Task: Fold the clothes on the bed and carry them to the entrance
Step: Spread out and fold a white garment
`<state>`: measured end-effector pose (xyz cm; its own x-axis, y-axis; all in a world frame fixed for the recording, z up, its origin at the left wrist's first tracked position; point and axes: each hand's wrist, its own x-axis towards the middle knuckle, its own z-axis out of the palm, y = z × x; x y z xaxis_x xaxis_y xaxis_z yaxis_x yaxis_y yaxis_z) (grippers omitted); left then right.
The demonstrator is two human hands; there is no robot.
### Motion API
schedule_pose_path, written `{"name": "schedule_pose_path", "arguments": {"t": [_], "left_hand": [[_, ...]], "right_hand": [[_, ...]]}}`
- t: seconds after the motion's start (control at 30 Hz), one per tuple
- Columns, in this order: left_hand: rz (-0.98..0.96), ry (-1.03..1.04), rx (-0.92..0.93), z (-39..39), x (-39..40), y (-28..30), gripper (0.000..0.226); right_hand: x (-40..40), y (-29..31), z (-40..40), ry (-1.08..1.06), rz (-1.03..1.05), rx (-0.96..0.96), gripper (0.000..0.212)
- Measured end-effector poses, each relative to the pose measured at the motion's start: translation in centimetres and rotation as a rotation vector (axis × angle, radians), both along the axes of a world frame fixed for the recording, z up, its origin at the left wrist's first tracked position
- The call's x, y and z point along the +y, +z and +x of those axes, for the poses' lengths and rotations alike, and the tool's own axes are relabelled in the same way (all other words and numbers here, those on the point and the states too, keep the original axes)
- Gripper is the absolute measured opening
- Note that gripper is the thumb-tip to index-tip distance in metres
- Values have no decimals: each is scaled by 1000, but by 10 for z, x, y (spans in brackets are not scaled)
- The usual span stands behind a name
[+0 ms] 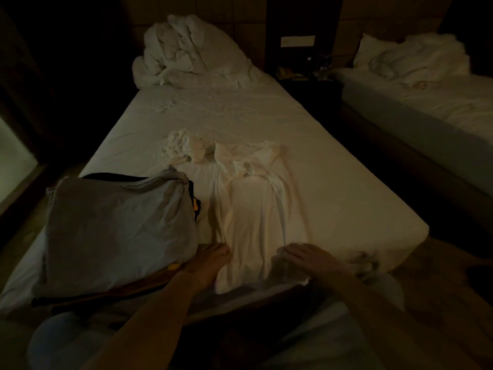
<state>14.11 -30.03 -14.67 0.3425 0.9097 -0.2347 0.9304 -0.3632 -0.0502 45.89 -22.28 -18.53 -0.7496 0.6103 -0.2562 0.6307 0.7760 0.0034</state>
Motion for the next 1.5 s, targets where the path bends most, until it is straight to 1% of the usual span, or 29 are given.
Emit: {"name": "schedule_pose_path", "arguments": {"t": [0.07,0.13,0.17,0.2,0.27,0.3,0.37,0.4,0.47,0.5,0.53,0.57,0.6,0.63,0.73,0.8,0.93,1.0,1.07,1.1,1.13,1.17,1.23,1.27,1.33,1.37,1.4,1.47,1.5], "left_hand": [[41,7,-27,4,2,-3,51],[-3,30,-86,12,8,-5,62],[18,36,-102,13,11,-9,64],[9,85,-122,17,12,-7,60],[-38,59,-9,18,15,-18,47],[-15,36,-28,18,16,-22,45],[-3,-25,-119,15,11,-23,57],[-6,-46,-169,10,10,-29,52],[43,-24,-243,1,5,-32,25],[76,-34,-209,-1,4,-33,40],[40,-6,-195,-3,2,-34,60],[58,6,-171,-7,1,-37,72],[18,19,-111,-10,1,-38,76],[-11,38,-101,-10,0,-36,75],[41,41,-142,-5,1,-40,68],[49,80,-135,3,-3,-39,61],[181,151,-170,12,-3,-39,48],[139,198,-342,13,-2,-32,43],[132,304,-466,18,4,-22,39],[133,340,-510,22,8,-16,35],[129,389,-575,25,15,-13,28],[123,441,-646,27,21,-4,20],[199,675,-949,27,36,17,13],[233,742,-1124,25,44,27,23],[277,823,-1341,22,62,47,37],[276,862,-1442,19,70,59,39],[235,891,-1532,17,82,69,41],[85,893,-1745,11,104,87,45],[15,909,-1826,7,119,94,41]], "right_hand": [[0,0,-2,23,-13,-34,101],[-1,-8,0,85,57,-89,67],[-1,-11,1,86,88,-115,61],[1,-17,1,90,123,-112,61],[-2,-17,-1,95,148,-82,58],[-4,-14,-3,96,161,-56,55],[-6,-7,-10,119,170,21,50],[-6,-2,-13,121,162,45,50],[-4,2,-17,106,113,59,51],[-4,5,-19,94,73,56,51],[-3,4,-18,75,0,46,57],[-1,1,-16,60,-45,38,72],[1,-4,-12,57,-50,56,85],[1,-8,-8,65,-14,60,87],[-2,-13,2,180,199,54,46],[1,-17,3,177,245,36,35],[1,-20,-5,200,312,25,27],[2,-17,-9,126,274,60,29],[7,-10,-17,11,212,45,43],[8,-6,-20,-58,165,111,51],[11,0,-22,-152,97,217,54],[13,10,-26,-265,2,351,49],[24,32,-33,-531,-185,693,30],[31,46,-36,-656,-219,863,25],[53,69,-42,-824,-236,1129,14],[64,81,-45,-859,-238,1218,9],[76,92,-49,-883,-239,1287,13],[99,115,-54,-912,-225,1357,22],[110,126,-56,-907,-219,1369,24]]}}
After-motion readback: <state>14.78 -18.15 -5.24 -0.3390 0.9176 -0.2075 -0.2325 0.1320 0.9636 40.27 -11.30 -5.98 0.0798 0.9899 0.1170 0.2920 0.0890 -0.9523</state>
